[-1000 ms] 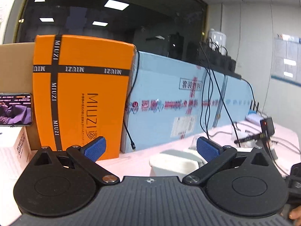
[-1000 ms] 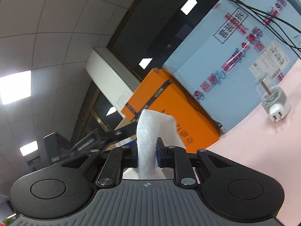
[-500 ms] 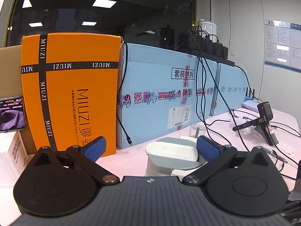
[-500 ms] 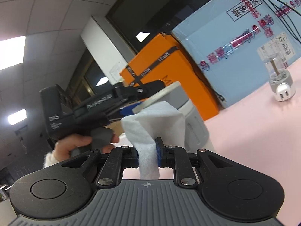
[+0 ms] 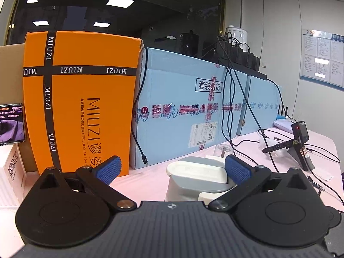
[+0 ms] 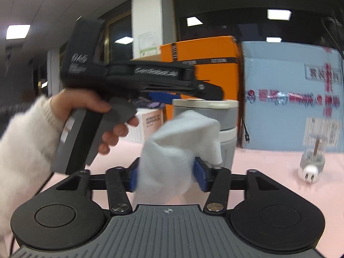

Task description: Clean container

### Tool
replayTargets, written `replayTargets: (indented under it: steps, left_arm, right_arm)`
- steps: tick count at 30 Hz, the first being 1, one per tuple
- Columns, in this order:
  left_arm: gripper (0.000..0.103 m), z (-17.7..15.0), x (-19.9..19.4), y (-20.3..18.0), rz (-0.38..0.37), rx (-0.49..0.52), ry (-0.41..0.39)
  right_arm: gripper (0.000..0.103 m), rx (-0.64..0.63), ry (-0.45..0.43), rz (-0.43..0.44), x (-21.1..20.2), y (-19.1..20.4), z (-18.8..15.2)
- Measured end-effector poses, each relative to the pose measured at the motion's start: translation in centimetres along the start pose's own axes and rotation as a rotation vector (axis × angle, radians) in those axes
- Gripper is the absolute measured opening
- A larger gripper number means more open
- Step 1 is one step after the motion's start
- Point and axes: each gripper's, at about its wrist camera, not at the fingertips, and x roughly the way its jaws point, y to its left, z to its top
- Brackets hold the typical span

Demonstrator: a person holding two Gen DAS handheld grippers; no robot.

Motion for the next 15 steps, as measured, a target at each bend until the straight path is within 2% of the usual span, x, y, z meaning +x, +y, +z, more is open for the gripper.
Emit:
replayTargets:
  steps: [3, 4, 5, 8, 12, 15]
  left_arm:
    - [0.103, 0.0, 0.0, 0.0, 0.002, 0.004, -0.003]
    - [0.103, 0.0, 0.0, 0.1, -0.001, 0.001, -0.002]
    - [0.103, 0.0, 0.0, 0.1, -0.004, -0.002, -0.002]
    - [0.103, -0.1, 0.1, 0.2, -0.008, -0.010, -0.003]
    - [0.103, -0.1, 0.1, 0.1, -0.008, -0.007, -0.005]
    - [0.103, -0.2, 0.1, 0.0, -0.009, -0.003, -0.007]
  right_arm:
    - [0.056, -0.016, 0.022, -0.010, -0.1, -0.5, 0.0]
    - [0.051, -0.014, 0.031, -0.009, -0.2, -0.8, 0.0]
    - [0.040, 0.003, 0.043, 0.018, -0.3, -1.3, -0.1]
    - [0.020, 0.059, 0.095, 0.066, -0.7, -2.1, -0.5]
    - [0.019, 0.231, 0.182, 0.147, -0.8, -3.4, -1.6]
    - [0.025, 0.172, 0.272, 0.071, -0.3, -2.8, -2.1]
